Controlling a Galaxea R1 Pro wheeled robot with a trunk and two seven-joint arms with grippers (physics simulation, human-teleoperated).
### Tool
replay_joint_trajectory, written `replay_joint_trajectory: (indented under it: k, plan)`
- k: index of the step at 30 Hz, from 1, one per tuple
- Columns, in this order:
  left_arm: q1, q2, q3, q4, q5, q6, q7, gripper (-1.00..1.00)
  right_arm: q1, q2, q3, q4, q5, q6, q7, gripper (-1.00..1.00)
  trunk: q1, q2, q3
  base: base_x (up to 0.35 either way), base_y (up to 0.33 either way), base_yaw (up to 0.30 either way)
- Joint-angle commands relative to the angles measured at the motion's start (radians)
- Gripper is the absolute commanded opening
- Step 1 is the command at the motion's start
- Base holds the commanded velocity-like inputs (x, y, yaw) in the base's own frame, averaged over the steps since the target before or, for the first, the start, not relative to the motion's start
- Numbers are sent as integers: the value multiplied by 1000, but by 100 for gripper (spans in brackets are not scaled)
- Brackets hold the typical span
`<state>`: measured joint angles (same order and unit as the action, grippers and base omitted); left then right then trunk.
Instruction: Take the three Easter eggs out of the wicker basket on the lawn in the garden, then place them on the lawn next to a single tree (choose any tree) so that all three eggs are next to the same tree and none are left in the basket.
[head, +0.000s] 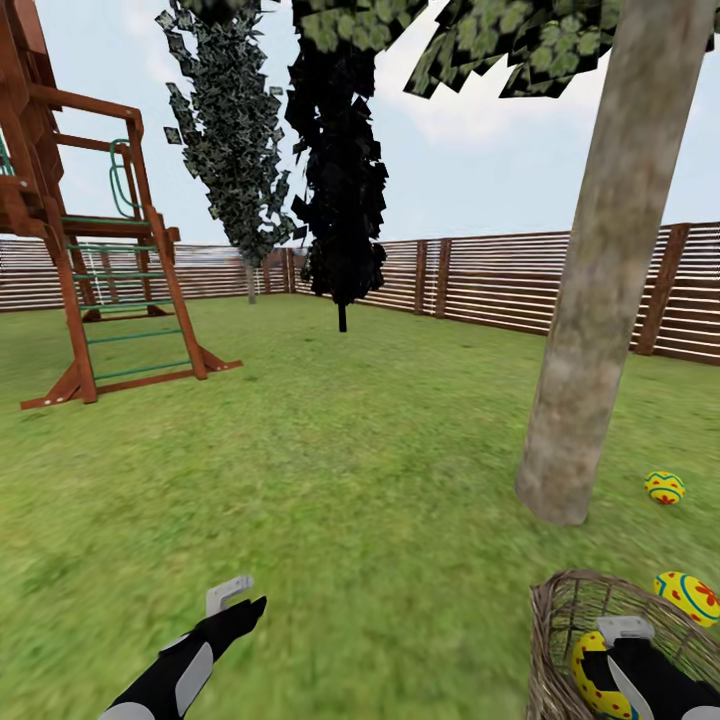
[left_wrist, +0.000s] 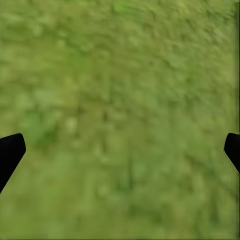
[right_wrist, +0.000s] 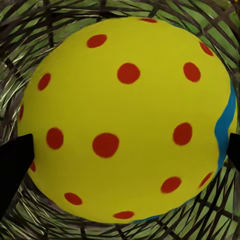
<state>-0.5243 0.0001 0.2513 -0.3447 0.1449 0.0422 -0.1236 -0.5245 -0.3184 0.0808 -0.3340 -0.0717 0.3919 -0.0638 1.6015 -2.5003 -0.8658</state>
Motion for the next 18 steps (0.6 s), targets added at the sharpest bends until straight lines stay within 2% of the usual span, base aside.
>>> replay_joint_trajectory:
  k: [1, 3, 12, 18]
  plan:
    - [0, 0, 4, -1, 13, 4, -5, 100, 0, -1, 8, -2, -8, 6, -6, -100, -1, 0, 3, 0, 0, 0]
    - [0, 0, 4, -2, 14, 4, -6, 100, 0, -1, 8, -2, -8, 6, -6, -100, -2, 0, 11, 0, 0, 0]
    - [0, -2, 4, -1, 11, 6, -8, 100, 0, -1, 8, -2, -8, 5, -7, -100, -36, 63, 39, -1, 0, 0]
    - [0, -3, 5, 0, 10, 7, -8, 100, 0, -1, 7, -2, -7, 3, -5, -100, -59, 105, 58, -174, 198, 0]
